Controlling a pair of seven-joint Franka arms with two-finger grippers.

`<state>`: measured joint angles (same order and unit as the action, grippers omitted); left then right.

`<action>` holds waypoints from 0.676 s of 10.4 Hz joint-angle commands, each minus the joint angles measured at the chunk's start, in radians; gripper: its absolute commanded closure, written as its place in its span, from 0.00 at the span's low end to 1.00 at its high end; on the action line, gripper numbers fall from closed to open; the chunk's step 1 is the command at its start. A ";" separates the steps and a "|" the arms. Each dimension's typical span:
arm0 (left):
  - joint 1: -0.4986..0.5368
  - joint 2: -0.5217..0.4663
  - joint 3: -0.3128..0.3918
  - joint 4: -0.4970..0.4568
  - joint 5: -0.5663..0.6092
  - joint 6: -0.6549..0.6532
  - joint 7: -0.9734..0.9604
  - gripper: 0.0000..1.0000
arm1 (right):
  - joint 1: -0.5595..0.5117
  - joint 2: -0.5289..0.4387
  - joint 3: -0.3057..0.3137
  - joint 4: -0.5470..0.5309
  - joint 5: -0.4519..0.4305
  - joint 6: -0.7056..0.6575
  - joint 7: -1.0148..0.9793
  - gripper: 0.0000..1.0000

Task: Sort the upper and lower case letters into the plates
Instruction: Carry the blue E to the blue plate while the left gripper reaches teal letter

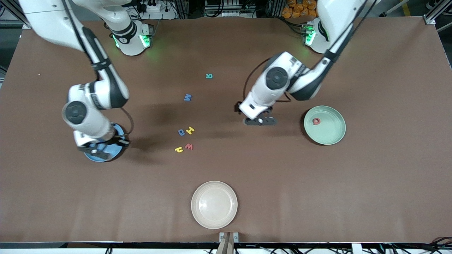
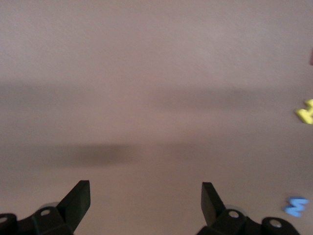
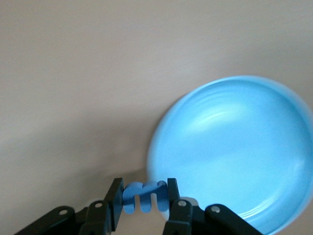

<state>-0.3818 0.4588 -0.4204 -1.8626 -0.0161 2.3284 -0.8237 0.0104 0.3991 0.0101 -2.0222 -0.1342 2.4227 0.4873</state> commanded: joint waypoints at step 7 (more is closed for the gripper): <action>-0.321 0.144 0.023 0.048 0.384 0.164 -0.826 0.00 | -0.162 0.096 0.011 0.043 0.008 -0.033 -0.105 0.00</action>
<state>-0.6809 0.5719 -0.4090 -1.8505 0.3250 2.4871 -1.5828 -0.1573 0.4909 0.0165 -1.9975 -0.1319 2.4116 0.3695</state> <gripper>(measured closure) 0.000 0.220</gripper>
